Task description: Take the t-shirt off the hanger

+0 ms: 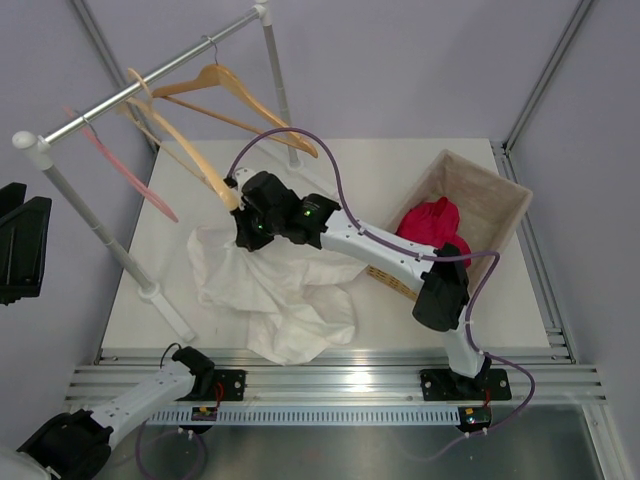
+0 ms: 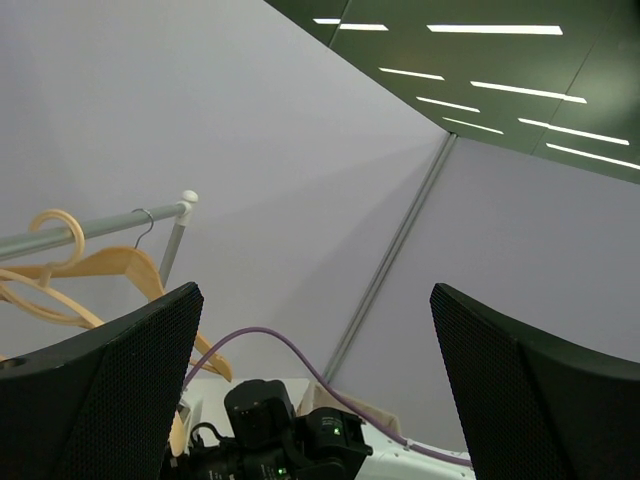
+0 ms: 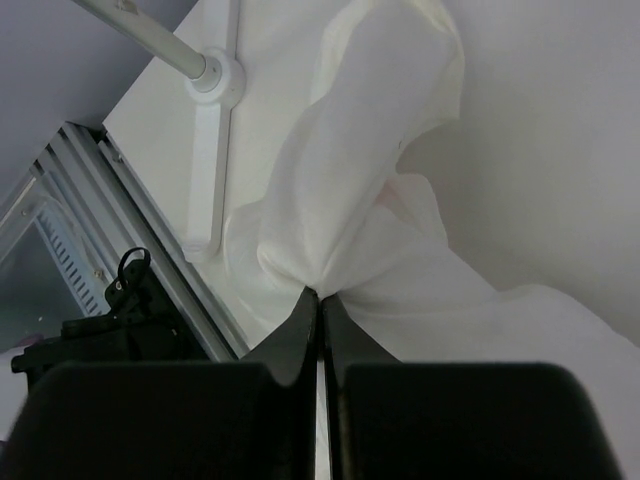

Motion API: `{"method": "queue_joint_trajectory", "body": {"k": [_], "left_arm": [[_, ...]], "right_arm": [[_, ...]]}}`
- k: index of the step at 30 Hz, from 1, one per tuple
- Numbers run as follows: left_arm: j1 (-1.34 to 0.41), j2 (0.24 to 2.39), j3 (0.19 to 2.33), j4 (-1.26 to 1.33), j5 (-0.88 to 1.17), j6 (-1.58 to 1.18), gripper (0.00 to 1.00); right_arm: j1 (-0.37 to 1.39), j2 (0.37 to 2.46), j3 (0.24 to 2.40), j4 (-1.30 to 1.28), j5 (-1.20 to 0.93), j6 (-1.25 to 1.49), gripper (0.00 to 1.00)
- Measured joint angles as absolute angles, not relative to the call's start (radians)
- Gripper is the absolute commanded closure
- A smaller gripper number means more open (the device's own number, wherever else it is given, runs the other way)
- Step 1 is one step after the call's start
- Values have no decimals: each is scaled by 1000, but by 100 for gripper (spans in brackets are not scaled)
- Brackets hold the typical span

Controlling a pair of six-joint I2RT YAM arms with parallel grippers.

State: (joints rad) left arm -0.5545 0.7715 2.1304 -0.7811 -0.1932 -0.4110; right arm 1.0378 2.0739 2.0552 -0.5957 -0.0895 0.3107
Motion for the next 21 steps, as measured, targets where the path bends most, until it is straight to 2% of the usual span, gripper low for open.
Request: {"method": "queue_joint_trajectory", "body": {"k": [3, 8, 13, 21], "left_arm": [[-554, 773, 2140, -773, -196, -402, 1], [-554, 773, 2140, -766, -196, -391, 1], [-554, 773, 2140, -766, -196, -391, 1], [-554, 773, 2140, -767, -196, -391, 1]], "right_arm": [[1039, 2065, 2006, -561, -53, 316, 100], [1038, 2006, 1792, -502, 75, 334, 100], [1033, 2000, 1753, -496, 153, 337, 100], [1028, 2020, 1750, -406, -18, 382, 100]]}}
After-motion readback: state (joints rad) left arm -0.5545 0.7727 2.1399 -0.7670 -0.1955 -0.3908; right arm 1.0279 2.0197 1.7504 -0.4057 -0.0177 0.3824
